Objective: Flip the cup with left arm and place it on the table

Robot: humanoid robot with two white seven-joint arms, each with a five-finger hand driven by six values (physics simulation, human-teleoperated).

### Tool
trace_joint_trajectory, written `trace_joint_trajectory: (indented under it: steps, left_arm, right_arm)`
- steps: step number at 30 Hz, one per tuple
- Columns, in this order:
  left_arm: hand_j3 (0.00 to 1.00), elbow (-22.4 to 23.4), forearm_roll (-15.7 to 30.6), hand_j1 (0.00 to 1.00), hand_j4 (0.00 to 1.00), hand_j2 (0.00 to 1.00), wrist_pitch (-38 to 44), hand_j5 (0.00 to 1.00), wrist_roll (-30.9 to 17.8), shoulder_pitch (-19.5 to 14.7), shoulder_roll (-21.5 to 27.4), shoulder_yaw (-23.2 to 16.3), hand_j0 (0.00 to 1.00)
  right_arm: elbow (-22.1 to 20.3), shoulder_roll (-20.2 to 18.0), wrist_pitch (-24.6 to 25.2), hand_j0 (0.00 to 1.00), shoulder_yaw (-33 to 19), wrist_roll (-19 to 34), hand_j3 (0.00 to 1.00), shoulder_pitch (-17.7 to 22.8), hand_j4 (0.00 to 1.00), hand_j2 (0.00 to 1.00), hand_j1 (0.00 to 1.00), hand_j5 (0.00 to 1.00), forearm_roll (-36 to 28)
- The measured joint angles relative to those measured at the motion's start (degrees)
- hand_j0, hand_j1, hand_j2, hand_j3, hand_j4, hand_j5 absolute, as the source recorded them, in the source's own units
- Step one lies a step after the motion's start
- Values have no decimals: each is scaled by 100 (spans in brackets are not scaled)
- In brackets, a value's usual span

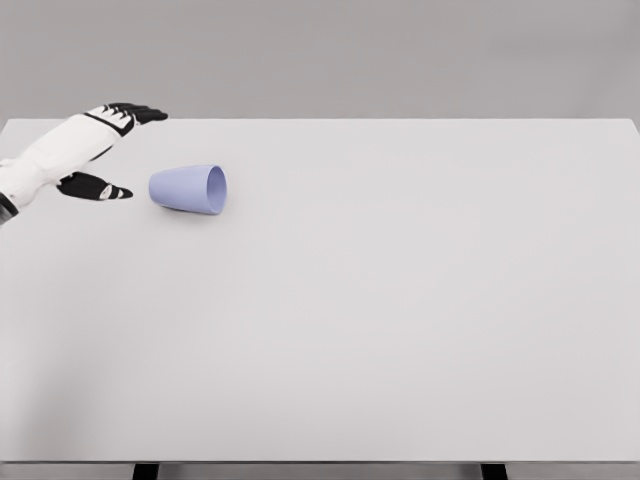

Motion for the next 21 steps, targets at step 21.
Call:
trace_joint_trajectory:
  steps: [21]
  left_arm:
    - [100,182,232,100,100,100,-1,100,36,-747,384,-1625,100]
  right_arm:
    - [0,0,0,100,0,0,100,0,100,100,100,100,0]
